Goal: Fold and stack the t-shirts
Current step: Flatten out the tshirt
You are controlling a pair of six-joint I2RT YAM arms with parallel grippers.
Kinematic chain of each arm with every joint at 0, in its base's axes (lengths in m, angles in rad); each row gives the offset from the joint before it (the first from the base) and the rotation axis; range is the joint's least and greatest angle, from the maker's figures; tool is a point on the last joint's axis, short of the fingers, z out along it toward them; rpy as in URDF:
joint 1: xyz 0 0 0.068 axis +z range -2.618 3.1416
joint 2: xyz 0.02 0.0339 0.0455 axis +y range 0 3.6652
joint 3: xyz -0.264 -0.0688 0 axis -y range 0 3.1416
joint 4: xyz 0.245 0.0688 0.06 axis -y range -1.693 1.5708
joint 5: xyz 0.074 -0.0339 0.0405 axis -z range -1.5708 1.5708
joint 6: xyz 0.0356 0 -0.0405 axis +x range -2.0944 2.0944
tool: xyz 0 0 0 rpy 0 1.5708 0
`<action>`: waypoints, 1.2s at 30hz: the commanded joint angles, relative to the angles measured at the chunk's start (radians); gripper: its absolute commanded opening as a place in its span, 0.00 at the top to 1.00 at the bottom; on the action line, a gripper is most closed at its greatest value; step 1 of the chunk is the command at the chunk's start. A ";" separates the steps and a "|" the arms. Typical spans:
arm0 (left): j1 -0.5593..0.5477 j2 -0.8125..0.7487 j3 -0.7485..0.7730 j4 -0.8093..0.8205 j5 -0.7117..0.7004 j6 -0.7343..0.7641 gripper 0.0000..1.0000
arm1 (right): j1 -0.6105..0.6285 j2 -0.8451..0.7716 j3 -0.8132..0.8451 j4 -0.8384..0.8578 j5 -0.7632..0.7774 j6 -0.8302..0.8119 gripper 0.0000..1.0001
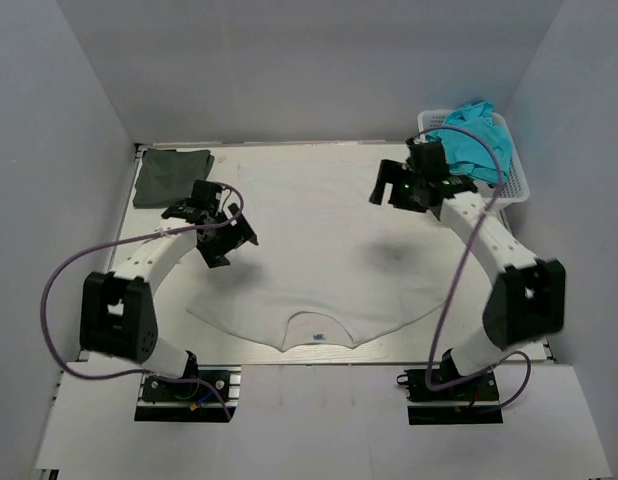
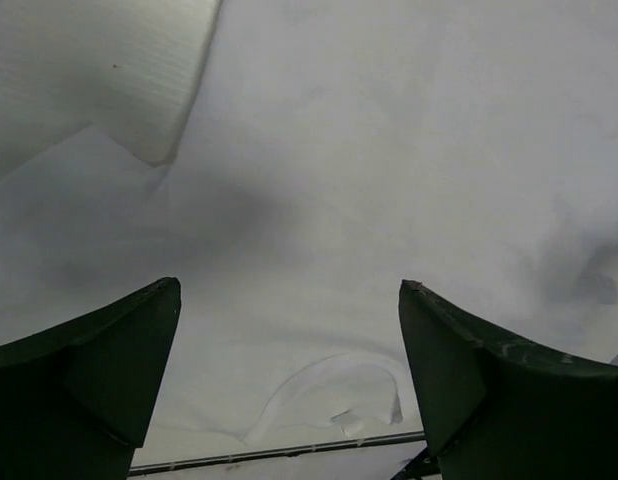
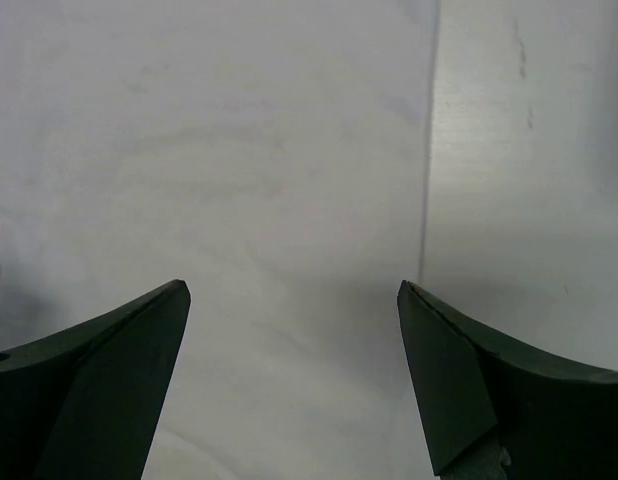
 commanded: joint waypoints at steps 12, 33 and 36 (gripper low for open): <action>-0.007 0.165 -0.211 0.088 0.052 -0.082 0.00 | 0.019 0.786 0.613 0.102 -0.207 -0.065 0.10; 0.026 1.183 1.234 -0.110 -0.079 0.137 0.00 | 0.146 0.130 -0.403 0.014 0.005 0.084 0.13; 0.017 1.174 1.167 0.078 0.050 0.191 0.00 | 0.215 0.009 -0.479 -0.019 -0.133 0.103 0.13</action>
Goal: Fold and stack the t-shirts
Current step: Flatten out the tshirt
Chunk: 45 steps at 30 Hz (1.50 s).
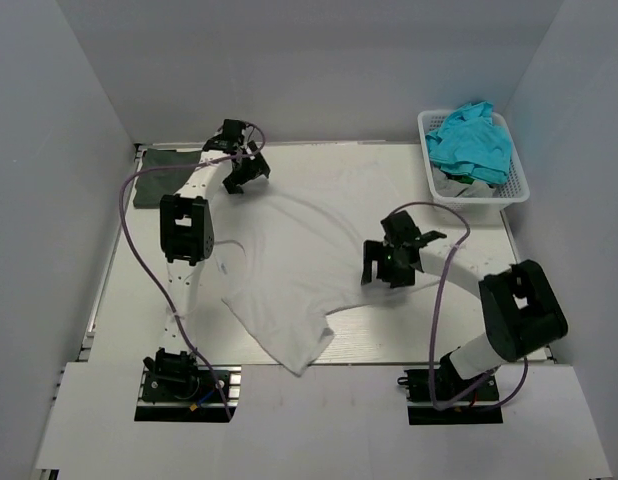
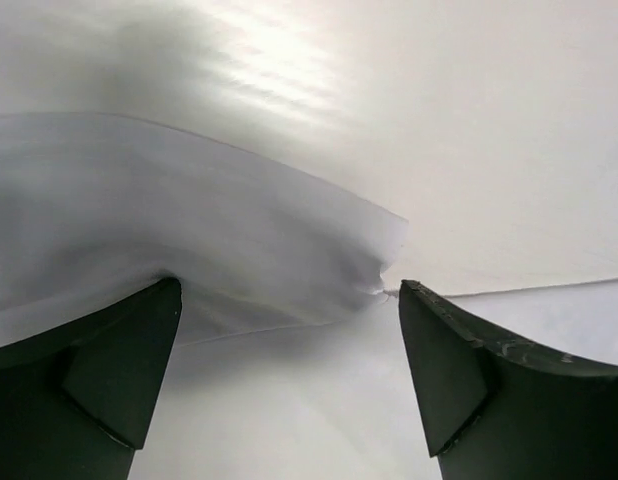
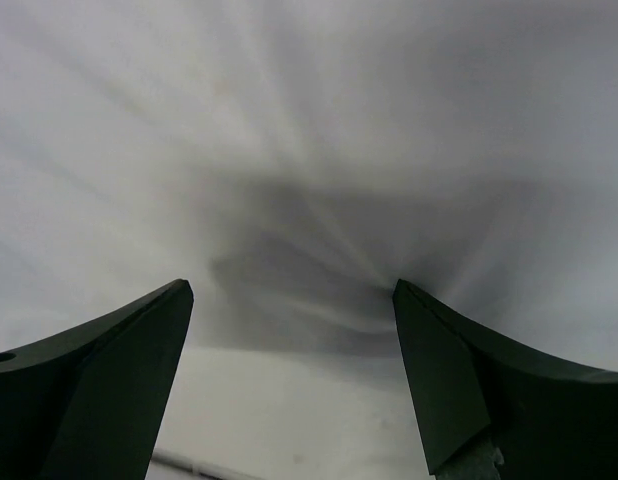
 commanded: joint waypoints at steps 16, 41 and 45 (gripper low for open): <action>-0.059 -0.066 0.092 0.253 0.225 0.228 0.00 | 0.130 -0.032 0.301 -0.235 -0.116 -0.078 0.10; -0.055 -0.325 -0.618 0.164 -0.010 0.228 0.00 | -0.166 0.404 0.547 -0.238 0.147 0.025 0.10; -0.046 -0.239 -0.529 0.091 -0.094 0.228 0.00 | -0.181 0.462 0.559 -0.221 0.110 0.001 0.10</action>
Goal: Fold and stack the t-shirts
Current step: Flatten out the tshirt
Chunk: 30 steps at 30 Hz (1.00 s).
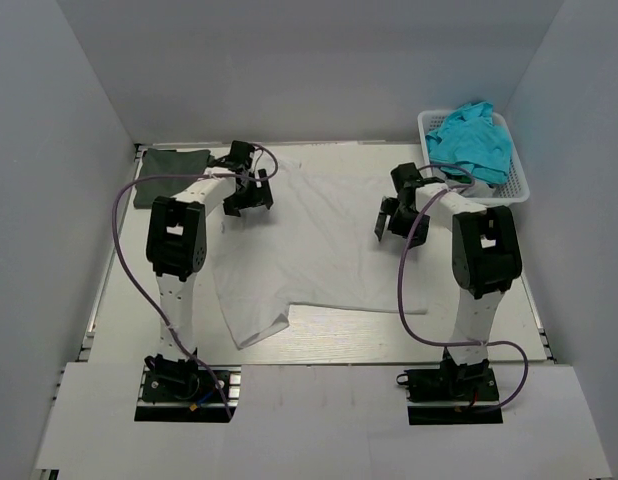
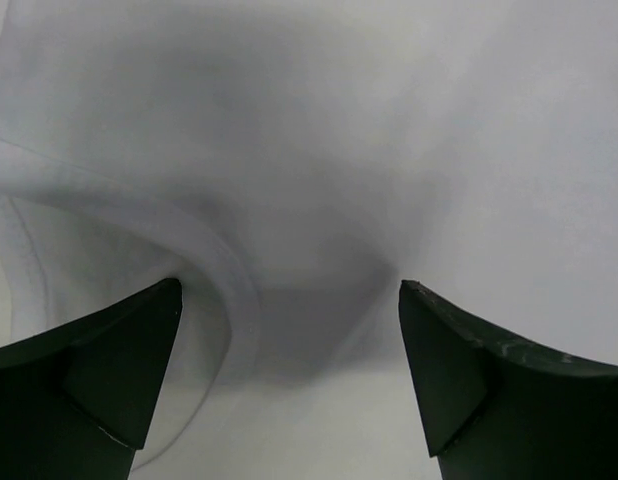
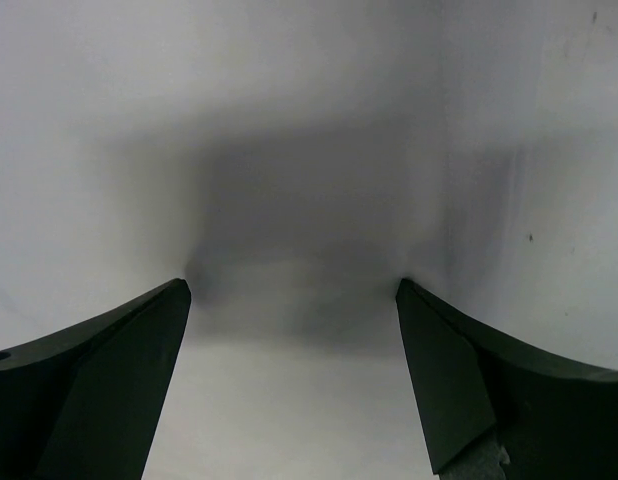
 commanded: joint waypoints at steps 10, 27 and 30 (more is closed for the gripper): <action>0.048 0.093 0.269 -0.174 -0.041 0.050 0.00 | -0.013 0.028 0.117 0.039 -0.070 -0.088 0.10; 0.016 -0.862 -0.703 -0.438 0.150 -0.257 0.00 | -0.013 -0.652 -0.473 0.105 -0.076 0.077 0.10; 0.016 -1.005 -0.890 -0.424 0.258 -0.286 0.00 | -0.017 -0.710 -0.518 0.079 -0.080 0.083 0.10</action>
